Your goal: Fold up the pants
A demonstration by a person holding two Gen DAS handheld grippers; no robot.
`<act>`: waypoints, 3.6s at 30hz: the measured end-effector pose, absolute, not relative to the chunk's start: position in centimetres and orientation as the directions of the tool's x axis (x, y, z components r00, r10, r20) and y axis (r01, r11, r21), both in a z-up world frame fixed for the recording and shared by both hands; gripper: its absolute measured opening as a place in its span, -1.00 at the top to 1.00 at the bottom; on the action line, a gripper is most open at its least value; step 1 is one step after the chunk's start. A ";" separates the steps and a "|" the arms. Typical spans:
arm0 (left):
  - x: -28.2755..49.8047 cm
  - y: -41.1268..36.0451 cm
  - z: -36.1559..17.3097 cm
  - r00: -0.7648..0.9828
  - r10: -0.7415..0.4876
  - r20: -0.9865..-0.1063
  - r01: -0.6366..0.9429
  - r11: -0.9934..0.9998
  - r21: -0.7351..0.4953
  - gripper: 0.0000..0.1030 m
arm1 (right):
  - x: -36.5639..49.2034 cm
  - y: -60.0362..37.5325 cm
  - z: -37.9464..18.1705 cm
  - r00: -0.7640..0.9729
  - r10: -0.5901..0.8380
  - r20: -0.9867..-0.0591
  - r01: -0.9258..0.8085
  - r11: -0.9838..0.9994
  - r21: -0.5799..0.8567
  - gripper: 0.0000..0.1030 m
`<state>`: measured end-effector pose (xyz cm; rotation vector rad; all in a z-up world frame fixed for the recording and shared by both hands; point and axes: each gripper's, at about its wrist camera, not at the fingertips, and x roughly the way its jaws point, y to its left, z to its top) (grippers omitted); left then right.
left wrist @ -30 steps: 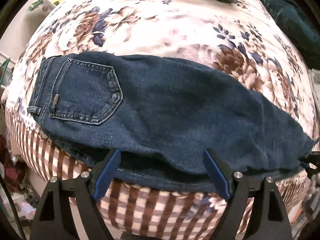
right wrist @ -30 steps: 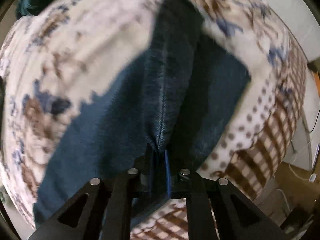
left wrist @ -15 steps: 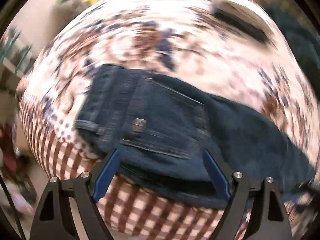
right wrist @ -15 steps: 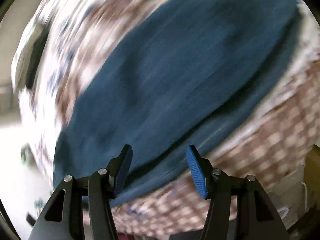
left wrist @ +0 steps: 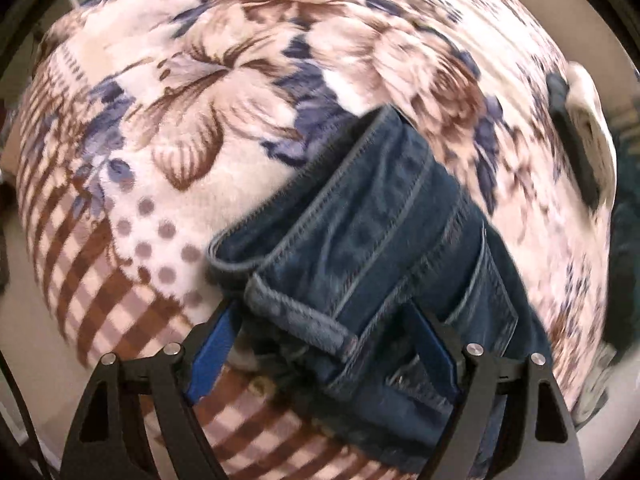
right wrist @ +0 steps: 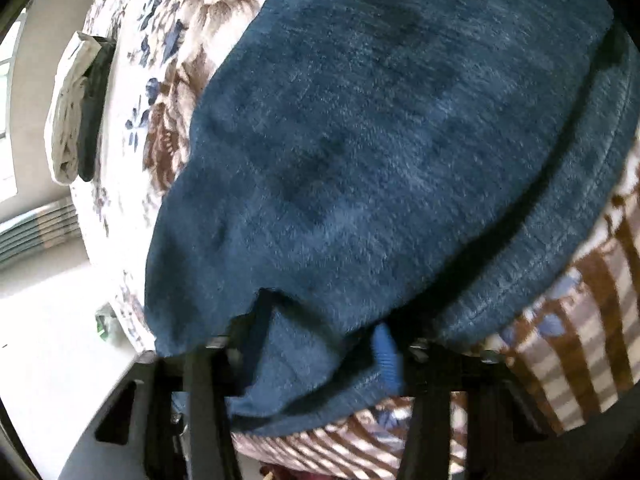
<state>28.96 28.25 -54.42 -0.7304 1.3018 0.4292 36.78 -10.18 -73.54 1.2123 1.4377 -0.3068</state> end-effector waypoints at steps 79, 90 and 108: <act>31.9 -15.3 -53.3 0.147 0.051 -0.988 -0.017 0.999 0.049 -0.96 | 23.7 -58.0 -69.3 0.308 0.105 -0.945 0.888 0.324 0.326 0.81; 32.0 -16.3 -53.7 0.134 0.045 -0.990 0.009 0.999 0.047 -0.96 | 23.6 -53.0 -71.2 0.319 0.222 -0.921 0.870 0.317 0.378 0.02; 31.9 -17.2 -53.8 0.115 0.039 -0.993 0.024 0.999 0.042 -0.96 | 22.8 -52.1 -69.6 0.348 0.179 -0.920 0.867 0.312 0.389 0.34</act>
